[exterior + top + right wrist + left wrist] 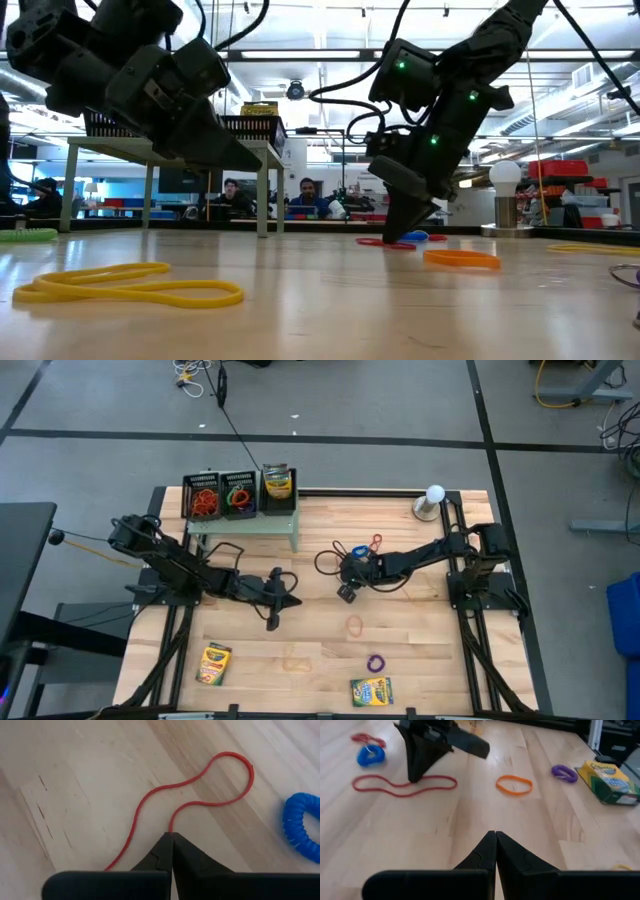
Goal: Pick & Place Office Desk Supplies
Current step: Put the red rubber band into the left black bin on the shelf
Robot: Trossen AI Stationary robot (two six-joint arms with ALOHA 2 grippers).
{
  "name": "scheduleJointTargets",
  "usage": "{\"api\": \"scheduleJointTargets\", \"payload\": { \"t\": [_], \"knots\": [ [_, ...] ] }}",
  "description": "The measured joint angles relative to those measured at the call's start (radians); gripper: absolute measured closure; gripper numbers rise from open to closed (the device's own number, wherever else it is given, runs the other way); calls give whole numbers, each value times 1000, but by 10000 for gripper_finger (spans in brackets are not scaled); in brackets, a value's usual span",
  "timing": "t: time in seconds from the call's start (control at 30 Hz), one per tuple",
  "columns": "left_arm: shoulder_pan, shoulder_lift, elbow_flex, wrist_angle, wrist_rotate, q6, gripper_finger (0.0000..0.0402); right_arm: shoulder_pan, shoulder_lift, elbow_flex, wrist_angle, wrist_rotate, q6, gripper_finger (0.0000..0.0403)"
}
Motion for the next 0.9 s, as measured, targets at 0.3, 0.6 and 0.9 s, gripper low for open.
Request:
{"api": "scheduleJointTargets", "payload": {
  "t": [0.3, 0.6, 0.9],
  "knots": [
    [36, 11, 2, -1, -52, -9, 384, 82, -111, -3, -49, 107, -70, 396],
    [53, 64, 2, 107, -57, 108, 310, 214, -199, -3, 55, 267, -244, 396],
    [53, 146, 44, 298, -90, 242, 227, 290, -199, -2, 197, 239, -383, 397]
  ]
}}
